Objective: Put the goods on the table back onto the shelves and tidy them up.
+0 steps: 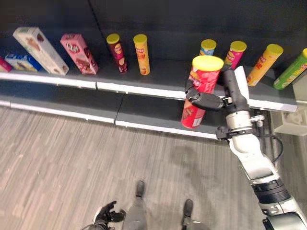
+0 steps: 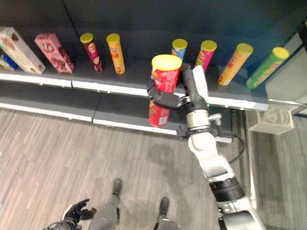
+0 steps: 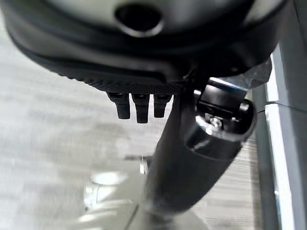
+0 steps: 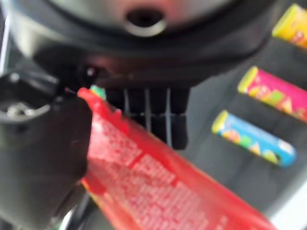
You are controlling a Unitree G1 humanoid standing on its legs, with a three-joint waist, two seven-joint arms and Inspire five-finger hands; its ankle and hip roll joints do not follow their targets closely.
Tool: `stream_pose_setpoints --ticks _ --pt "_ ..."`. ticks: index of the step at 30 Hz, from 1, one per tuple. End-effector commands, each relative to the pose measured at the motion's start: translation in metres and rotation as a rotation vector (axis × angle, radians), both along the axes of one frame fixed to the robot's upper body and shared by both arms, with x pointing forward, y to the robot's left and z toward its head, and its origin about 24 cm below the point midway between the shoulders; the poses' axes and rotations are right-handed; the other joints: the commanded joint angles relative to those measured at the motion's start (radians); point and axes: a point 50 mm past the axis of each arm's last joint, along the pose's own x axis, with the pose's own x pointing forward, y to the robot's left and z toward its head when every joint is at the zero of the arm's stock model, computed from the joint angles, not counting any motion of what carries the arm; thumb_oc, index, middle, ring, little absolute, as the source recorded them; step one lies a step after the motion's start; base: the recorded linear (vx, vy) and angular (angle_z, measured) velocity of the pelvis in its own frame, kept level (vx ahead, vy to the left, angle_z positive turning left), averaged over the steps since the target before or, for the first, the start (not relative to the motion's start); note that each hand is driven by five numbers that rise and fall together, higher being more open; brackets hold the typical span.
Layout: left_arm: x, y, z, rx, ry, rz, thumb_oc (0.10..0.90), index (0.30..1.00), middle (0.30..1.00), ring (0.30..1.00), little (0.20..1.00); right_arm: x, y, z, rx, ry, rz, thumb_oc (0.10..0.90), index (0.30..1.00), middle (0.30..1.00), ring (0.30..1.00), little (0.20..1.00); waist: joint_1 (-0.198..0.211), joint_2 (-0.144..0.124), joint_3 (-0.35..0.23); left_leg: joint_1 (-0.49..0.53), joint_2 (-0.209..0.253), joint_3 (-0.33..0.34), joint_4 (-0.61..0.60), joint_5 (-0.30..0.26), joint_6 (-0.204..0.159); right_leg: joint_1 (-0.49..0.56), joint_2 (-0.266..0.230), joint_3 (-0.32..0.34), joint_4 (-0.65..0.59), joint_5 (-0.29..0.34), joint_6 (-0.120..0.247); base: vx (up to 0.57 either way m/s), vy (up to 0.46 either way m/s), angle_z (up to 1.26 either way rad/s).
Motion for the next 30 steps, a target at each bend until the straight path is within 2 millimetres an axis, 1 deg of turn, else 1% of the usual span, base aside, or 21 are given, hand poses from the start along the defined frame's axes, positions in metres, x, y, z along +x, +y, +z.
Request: stream_pose_setpoints --ticks 1,3,5,6,7,8,9,11,12,13,14,15,16,17,18,19,20,21,23,25,30 --pt "-0.012 0.027 0.003 0.13 0.03 -0.045 0.8 0.9 0.9 0.9 0.9 -0.018 0.021 0.066 -0.037 -0.371 0.053 0.4 0.3 0.3 0.3 0.3 0.042 -0.026 -0.113 0.033 0.006 0.028 0.003 -0.116 -0.029 0.046 -0.083 -0.003 0.045 -0.079 0.103 0.15 0.335 0.12" --pt "-0.012 0.031 0.004 0.147 0.03 -0.029 0.8 0.9 0.9 0.9 0.9 -0.016 0.026 0.067 -0.04 -0.384 0.039 0.4 0.3 0.3 0.3 0.3 0.049 -0.026 -0.107 0.048 -0.013 0.046 0.003 -0.134 -0.007 0.005 -0.107 0.007 0.125 -0.073 0.107 0.08 0.241 -0.03" --pt "-0.013 0.032 0.004 0.15 0.029 -0.008 0.8 0.9 0.9 0.9 0.9 -0.014 0.031 0.069 -0.045 -0.386 0.044 0.4 0.3 0.3 0.3 0.3 0.053 -0.019 -0.092 0.067 -0.024 0.058 0.003 -0.149 0.013 -0.036 -0.126 0.007 0.206 -0.056 0.105 0.03 0.182 -0.19" --pt "-0.012 0.032 0.004 0.149 0.028 -0.006 0.8 0.9 0.9 0.9 0.9 -0.013 0.032 0.069 -0.046 -0.387 0.045 0.4 0.3 0.3 0.3 0.3 0.055 -0.019 -0.09 0.067 -0.025 0.061 0.003 -0.15 0.014 -0.042 -0.129 0.013 0.214 -0.059 0.106 0.02 0.161 -0.18" --pt "-0.012 0.033 0.005 0.149 0.02 -0.003 0.8 0.9 0.9 0.9 0.9 -0.011 0.034 0.069 -0.037 -0.379 0.049 0.4 0.3 0.3 0.3 0.3 0.056 -0.012 -0.077 0.084 -0.031 0.064 0.003 -0.163 0.029 -0.065 -0.138 -0.001 0.266 -0.044 0.099 0.02 0.096 -0.18" --pt "-0.012 0.032 0.005 0.148 0.02 -0.002 0.8 0.9 0.9 0.9 0.9 -0.011 0.035 0.069 -0.038 -0.38 0.05 0.4 0.3 0.3 0.3 0.3 0.056 -0.012 -0.074 0.085 -0.032 0.065 0.003 -0.163 0.03 -0.069 -0.14 0.003 0.274 -0.048 0.099 0.03 0.128 -0.16" --pt "-0.01 0.033 0.006 0.147 0.015 -0.003 0.8 0.9 0.9 0.9 0.9 -0.007 0.038 0.067 -0.032 -0.366 0.056 0.4 0.3 0.3 0.3 0.3 0.053 -0.01 -0.053 0.096 -0.033 0.065 0.003 -0.177 0.035 -0.107 -0.133 0.013 0.319 -0.034 0.095 0.01 0.035 -0.22" --pt "-0.006 0.031 0.007 0.138 -0.004 -0.003 0.8 0.9 0.9 0.9 0.9 -0.006 0.04 0.068 -0.034 -0.368 0.062 0.4 0.3 0.3 0.3 0.3 0.051 -0.01 -0.037 0.097 -0.037 0.055 0.003 -0.179 0.034 -0.143 -0.097 0.043 0.272 -0.036 0.092 0.03 -0.019 -0.27" --pt "-0.003 0.028 0.008 0.132 -0.015 -0.008 0.8 0.9 0.9 0.9 0.9 -0.006 0.041 0.07 -0.036 -0.375 0.068 0.4 0.3 0.3 0.3 0.3 0.049 -0.008 -0.027 0.096 -0.039 0.045 0.003 -0.182 0.033 -0.164 -0.081 0.06 0.232 -0.023 0.093 0.03 -0.049 -0.29" --pt "-0.003 0.028 0.008 0.131 -0.016 -0.007 0.8 0.9 0.9 0.9 0.9 -0.006 0.041 0.07 -0.036 -0.376 0.068 0.4 0.3 0.3 0.3 0.3 0.05 -0.006 -0.028 0.095 -0.037 0.046 0.003 -0.183 0.032 -0.163 -0.078 0.06 0.227 -0.02 0.093 0.03 -0.066 -0.22" --pt "0.0 0.027 0.009 0.124 -0.032 -0.012 0.8 0.9 0.9 0.9 0.9 -0.006 0.043 0.073 -0.038 -0.386 0.077 0.4 0.3 0.3 0.3 0.3 0.046 -0.006 -0.018 0.095 -0.041 0.036 0.003 -0.186 0.03 -0.187 -0.067 0.08 0.168 0.002 0.101 0.07 -0.112 -0.02" --pt "0.004 0.025 0.01 0.115 -0.047 -0.01 0.8 0.9 0.9 0.9 0.9 -0.006 0.044 0.076 -0.043 -0.399 0.077 0.4 0.3 0.3 0.3 0.3 0.033 -0.006 0.001 0.099 -0.044 0.016 0.003 -0.19 0.027 -0.236 -0.05 0.126 0.087 0.046 0.113 0.07 -0.111 0.08" --pt "0.004 0.025 0.01 0.114 -0.048 -0.009 0.8 0.9 0.9 0.9 0.9 -0.006 0.044 0.076 -0.043 -0.399 0.078 0.4 0.3 0.3 0.3 0.3 0.034 -0.004 0.0 0.099 -0.042 0.017 0.003 -0.192 0.027 -0.234 -0.048 0.125 0.081 0.05 0.113 0.11 -0.144 0.03" --pt "0.01 0.026 0.012 0.126 -0.056 -0.03 0.8 0.9 0.9 0.9 0.9 -0.005 0.04 0.074 -0.05 -0.395 0.057 0.4 0.3 0.3 0.3 0.3 0.027 -0.011 0.006 0.098 -0.044 -0.001 0.003 -0.195 0.023 -0.232 -0.046 0.152 0.043 0.053 0.115 0.09 -0.112 0.12" --pt "0.011 0.027 0.014 0.125 -0.068 -0.023 0.8 0.9 0.9 0.9 0.9 -0.005 0.04 0.072 -0.052 -0.386 0.054 0.4 0.3 0.3 0.3 0.3 0.032 -0.017 0.003 0.096 -0.046 -0.014 0.003 -0.195 0.021 -0.218 -0.052 0.157 0.013 0.06 0.129 0.08 -0.178 0.38" --pt "0.015 0.023 0.016 0.111 -0.09 -0.035 0.8 0.9 0.9 0.9 0.9 -0.006 0.041 0.076 -0.058 -0.404 0.053 0.4 0.3 0.3 0.3 0.3 0.032 -0.018 0.015 0.084 -0.049 -0.028 0.004 -0.187 0.017 -0.218 -0.056 0.152 0.02 0.076 0.122 0.04 -0.176 1.15" --pt "0.017 0.02 0.017 0.097 -0.107 -0.028 0.8 0.9 0.9 0.9 0.9 -0.006 0.039 0.08 -0.063 -0.416 0.039 0.4 0.3 0.3 0.3 0.3 0.033 -0.016 0.014 0.072 -0.044 -0.038 0.004 -0.182 0.012 -0.219 -0.055 0.144 0.022 0.084 0.119 0.03 -0.232 1.16" --pt "0.02 0.015 0.018 0.076 -0.13 -0.024 0.8 0.9 0.9 0.9 0.9 -0.004 0.036 0.084 -0.061 -0.434 0.014 0.4 0.3 0.3 0.3 0.3 0.034 -0.009 0.01 0.045 -0.033 -0.053 0.004 -0.169 0.006 -0.224 -0.051 0.12 0.018 0.088 0.114 0.05 -0.214 0.92" --pt "0.022 0.012 0.019 0.066 -0.145 -0.024 0.8 0.9 0.9 0.9 0.9 -0.004 0.034 0.087 -0.062 -0.449 0.0 0.4 0.3 0.3 0.3 0.3 0.032 -0.004 0.008 0.03 -0.026 -0.064 0.004 -0.163 0.001 -0.227 -0.047 0.108 0.018 0.083 0.112 0.03 -0.123 0.32" --pt "0.026 0.006 0.021 0.05 -0.165 -0.032 0.8 0.9 0.9 0.9 0.9 -0.002 0.028 0.096 -0.067 -0.485 -0.048 0.4 0.3 0.3 0.3 0.3 0.037 0.006 0.014 0.002 -0.019 -0.082 0.004 -0.145 -0.008 -0.233 -0.044 0.089 0.022 0.075 0.107 0.02 -0.091 0.31" --pt "0.032 0.001 0.023 0.043 -0.19 -0.05 0.8 0.9 0.9 0.9 0.9 0.001 0.018 0.12 -0.087 -0.581 -0.175 0.4 0.3 0.3 0.3 0.3 0.058 0.029 0.036 -0.04 -0.012 -0.116 0.003 -0.131 -0.016 -0.262 -0.047 0.062 0.063 0.044 0.099 0.01 -0.059 0.21"
